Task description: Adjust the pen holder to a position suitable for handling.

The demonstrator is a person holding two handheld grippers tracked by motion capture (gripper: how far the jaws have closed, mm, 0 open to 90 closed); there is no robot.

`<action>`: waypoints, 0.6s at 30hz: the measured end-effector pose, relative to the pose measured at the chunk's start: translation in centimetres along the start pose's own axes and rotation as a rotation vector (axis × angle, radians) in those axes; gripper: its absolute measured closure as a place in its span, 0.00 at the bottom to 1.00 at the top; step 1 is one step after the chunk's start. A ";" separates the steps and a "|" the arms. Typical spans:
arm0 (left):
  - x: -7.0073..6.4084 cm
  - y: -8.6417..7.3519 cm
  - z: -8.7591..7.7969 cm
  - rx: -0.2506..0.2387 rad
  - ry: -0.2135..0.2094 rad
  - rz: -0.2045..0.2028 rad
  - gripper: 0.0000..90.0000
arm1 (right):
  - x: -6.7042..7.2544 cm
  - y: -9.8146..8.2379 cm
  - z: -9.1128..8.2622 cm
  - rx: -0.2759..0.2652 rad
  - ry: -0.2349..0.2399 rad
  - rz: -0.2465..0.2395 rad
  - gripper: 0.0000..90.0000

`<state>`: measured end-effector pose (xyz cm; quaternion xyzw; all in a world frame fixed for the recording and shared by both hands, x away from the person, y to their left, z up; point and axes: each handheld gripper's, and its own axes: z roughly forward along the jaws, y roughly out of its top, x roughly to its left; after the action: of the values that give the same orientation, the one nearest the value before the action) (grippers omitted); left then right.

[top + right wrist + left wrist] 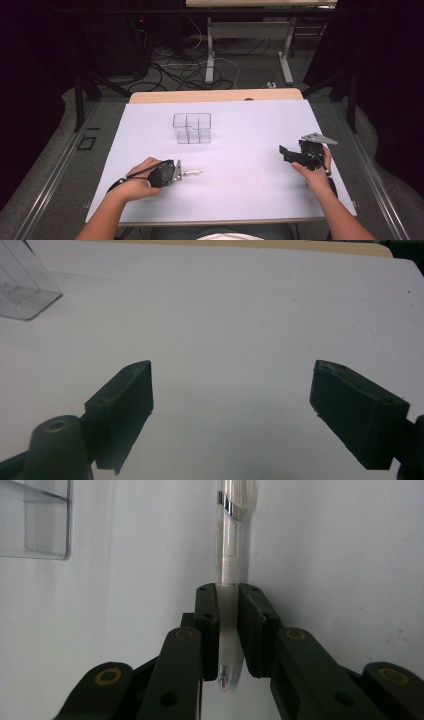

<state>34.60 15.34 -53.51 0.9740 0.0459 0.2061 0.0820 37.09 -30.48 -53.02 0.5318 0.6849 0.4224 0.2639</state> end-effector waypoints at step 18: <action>0.8 -0.2 -1.0 -0.054 -0.051 -0.100 0.89 | 0.1 0.0 0.0 -0.001 0.003 0.002 0.19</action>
<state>34.89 15.74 -52.37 0.9729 0.0866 0.1780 0.1198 37.04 -30.42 -53.01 0.5317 0.6847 0.4236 0.2629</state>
